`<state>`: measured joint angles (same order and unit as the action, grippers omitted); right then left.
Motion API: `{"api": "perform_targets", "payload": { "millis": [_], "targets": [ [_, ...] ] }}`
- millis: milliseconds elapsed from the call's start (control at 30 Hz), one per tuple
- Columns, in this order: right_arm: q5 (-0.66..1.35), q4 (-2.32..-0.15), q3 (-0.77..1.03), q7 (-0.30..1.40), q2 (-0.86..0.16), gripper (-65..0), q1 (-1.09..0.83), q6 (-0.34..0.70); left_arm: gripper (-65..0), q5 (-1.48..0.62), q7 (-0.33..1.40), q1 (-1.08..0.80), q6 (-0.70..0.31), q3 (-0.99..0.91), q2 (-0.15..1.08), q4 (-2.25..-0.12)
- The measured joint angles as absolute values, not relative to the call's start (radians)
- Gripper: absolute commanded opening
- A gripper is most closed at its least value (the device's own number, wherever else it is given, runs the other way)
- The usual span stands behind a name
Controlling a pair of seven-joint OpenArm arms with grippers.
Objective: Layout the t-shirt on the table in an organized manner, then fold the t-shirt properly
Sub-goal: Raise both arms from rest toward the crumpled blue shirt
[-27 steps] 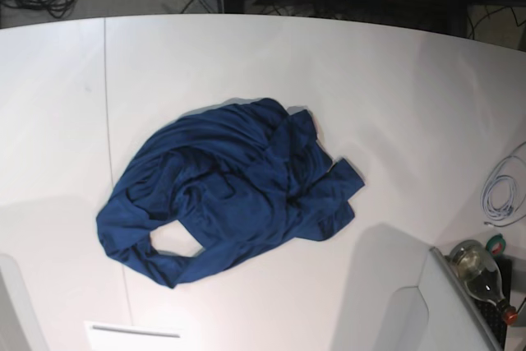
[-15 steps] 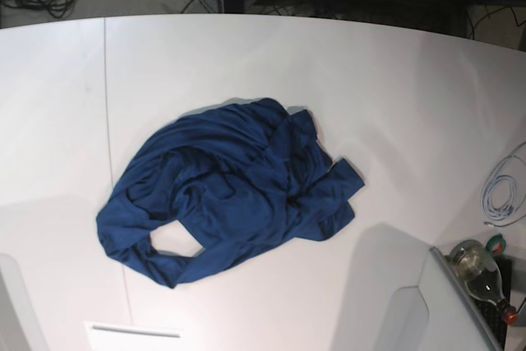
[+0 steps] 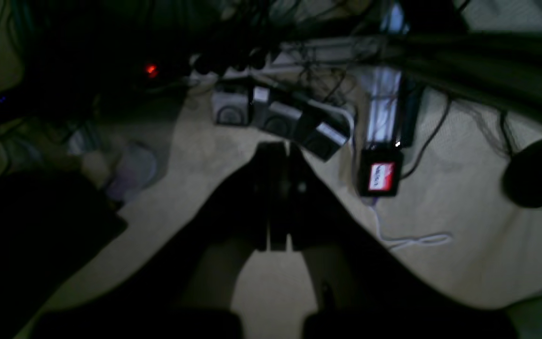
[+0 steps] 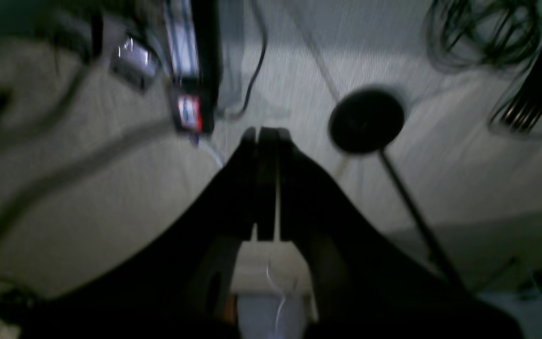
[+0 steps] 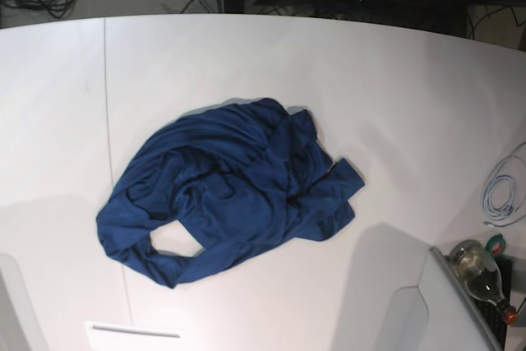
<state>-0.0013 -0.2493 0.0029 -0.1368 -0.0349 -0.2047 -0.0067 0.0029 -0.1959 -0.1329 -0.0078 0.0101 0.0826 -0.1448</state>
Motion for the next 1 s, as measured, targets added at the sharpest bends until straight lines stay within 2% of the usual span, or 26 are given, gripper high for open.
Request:
{"api": "perform_targets", "payload": {
  "millis": [133,300,467,533,633,767,867,1000],
  "targets": [
    [-0.001,-0.22,0.003,-0.136,-0.035,-65.0,-0.196,-0.007,-65.0,0.003,-0.195,-0.153,-0.007,0.01,0.087,-0.139],
    [-0.002,-0.265,0.033,-0.118,-0.029,-65.0,-0.276,-0.007,-65.0,-0.002,-0.184,-0.293,-0.017,0.011,0.113,-0.332],
    [-0.001,-0.67,0.201,-0.101,-0.013,-65.0,-0.548,-0.007,-65.0,-0.004,-0.187,-0.54,-0.014,0.001,0.188,-0.707],
    [-0.004,-0.904,0.244,0.036,0.003,-65.0,-0.691,-0.014,-65.0,-0.007,-0.16,-0.649,-0.008,-0.003,0.218,-0.853],
    [-0.005,-1.245,0.287,0.138,0.048,-65.0,-0.857,-0.021,-65.0,-0.038,-0.159,-0.789,-0.012,0.0,0.253,-1.084],
    [0.006,-1.556,0.308,0.175,0.109,-65.0,-0.921,0.001,-65.0,-0.189,-0.059,-0.924,-0.028,-0.019,0.347,-1.404],
    [-0.004,-1.716,0.327,0.211,0.111,-65.0,-0.934,-0.013,-65.0,-0.336,-0.004,-0.993,0.002,-0.132,0.406,-1.626],
    [0.002,-1.883,0.328,0.384,0.092,-65.0,-0.802,-0.004,-65.0,-0.359,0.052,-0.936,-0.014,-0.176,0.411,-1.843]
  ]
}}
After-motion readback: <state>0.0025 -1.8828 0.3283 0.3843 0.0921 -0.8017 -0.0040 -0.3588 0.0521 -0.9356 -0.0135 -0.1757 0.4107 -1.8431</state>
